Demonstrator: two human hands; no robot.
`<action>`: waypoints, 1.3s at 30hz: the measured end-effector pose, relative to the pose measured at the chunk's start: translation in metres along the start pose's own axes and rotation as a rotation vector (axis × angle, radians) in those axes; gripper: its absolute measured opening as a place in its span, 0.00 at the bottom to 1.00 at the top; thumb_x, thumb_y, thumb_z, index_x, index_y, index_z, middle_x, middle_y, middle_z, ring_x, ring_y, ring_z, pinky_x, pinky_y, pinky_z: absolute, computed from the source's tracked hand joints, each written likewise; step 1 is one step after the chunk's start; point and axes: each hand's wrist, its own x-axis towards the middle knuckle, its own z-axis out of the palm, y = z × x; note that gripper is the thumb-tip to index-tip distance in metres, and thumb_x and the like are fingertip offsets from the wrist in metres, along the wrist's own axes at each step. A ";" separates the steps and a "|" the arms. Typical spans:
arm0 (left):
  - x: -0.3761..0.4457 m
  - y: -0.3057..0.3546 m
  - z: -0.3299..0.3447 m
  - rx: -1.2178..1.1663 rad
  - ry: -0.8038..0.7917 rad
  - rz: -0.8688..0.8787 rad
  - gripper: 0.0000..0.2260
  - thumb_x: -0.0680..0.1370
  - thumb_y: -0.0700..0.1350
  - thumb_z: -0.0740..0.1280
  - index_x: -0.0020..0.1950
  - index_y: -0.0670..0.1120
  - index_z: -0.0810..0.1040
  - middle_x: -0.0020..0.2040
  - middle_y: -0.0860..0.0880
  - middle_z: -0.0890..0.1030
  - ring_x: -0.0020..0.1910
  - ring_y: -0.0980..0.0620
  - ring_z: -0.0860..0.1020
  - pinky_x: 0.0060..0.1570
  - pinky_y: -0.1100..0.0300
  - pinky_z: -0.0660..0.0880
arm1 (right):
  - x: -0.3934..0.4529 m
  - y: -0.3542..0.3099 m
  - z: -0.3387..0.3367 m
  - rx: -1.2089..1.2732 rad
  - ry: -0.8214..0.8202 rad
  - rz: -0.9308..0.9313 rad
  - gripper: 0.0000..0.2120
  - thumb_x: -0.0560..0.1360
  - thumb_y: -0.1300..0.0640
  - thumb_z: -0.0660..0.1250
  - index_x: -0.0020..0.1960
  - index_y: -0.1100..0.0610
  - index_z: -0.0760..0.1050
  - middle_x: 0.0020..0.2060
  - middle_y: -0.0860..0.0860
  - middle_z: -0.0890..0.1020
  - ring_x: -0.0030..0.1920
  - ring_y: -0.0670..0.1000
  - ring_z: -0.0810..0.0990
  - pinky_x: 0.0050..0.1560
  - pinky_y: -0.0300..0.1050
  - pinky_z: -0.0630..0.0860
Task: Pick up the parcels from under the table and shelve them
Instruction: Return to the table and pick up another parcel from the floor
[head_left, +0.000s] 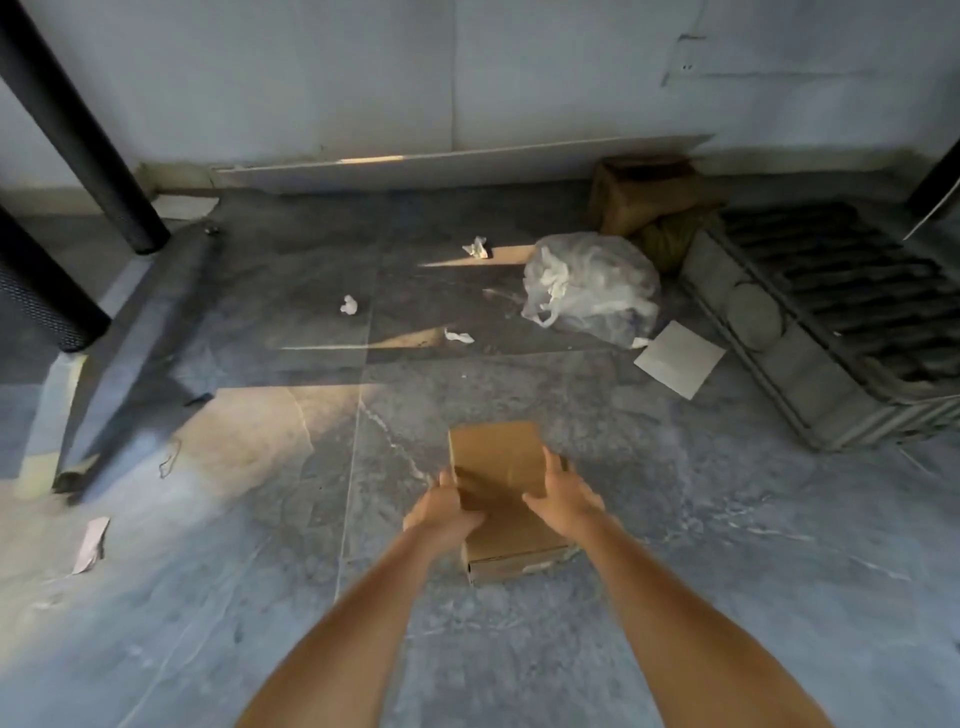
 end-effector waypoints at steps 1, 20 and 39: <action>0.006 0.000 0.003 -0.091 -0.017 -0.034 0.35 0.71 0.51 0.69 0.74 0.47 0.57 0.66 0.43 0.73 0.63 0.42 0.75 0.60 0.50 0.75 | 0.007 0.001 0.004 0.065 -0.020 0.035 0.39 0.78 0.47 0.61 0.78 0.56 0.41 0.74 0.60 0.63 0.71 0.61 0.68 0.67 0.56 0.70; -0.092 0.065 -0.052 -0.293 -0.028 -0.071 0.34 0.73 0.44 0.70 0.74 0.44 0.58 0.53 0.46 0.77 0.47 0.49 0.76 0.45 0.54 0.77 | -0.087 -0.029 -0.064 0.285 0.104 0.120 0.25 0.81 0.56 0.53 0.77 0.53 0.52 0.59 0.59 0.79 0.56 0.60 0.80 0.55 0.54 0.77; -0.451 0.289 -0.261 -0.213 -0.190 -0.140 0.42 0.74 0.51 0.70 0.78 0.43 0.49 0.75 0.43 0.63 0.72 0.43 0.65 0.68 0.53 0.66 | -0.460 -0.078 -0.340 1.123 -0.097 0.415 0.37 0.73 0.46 0.68 0.76 0.53 0.55 0.74 0.56 0.63 0.71 0.57 0.67 0.65 0.51 0.70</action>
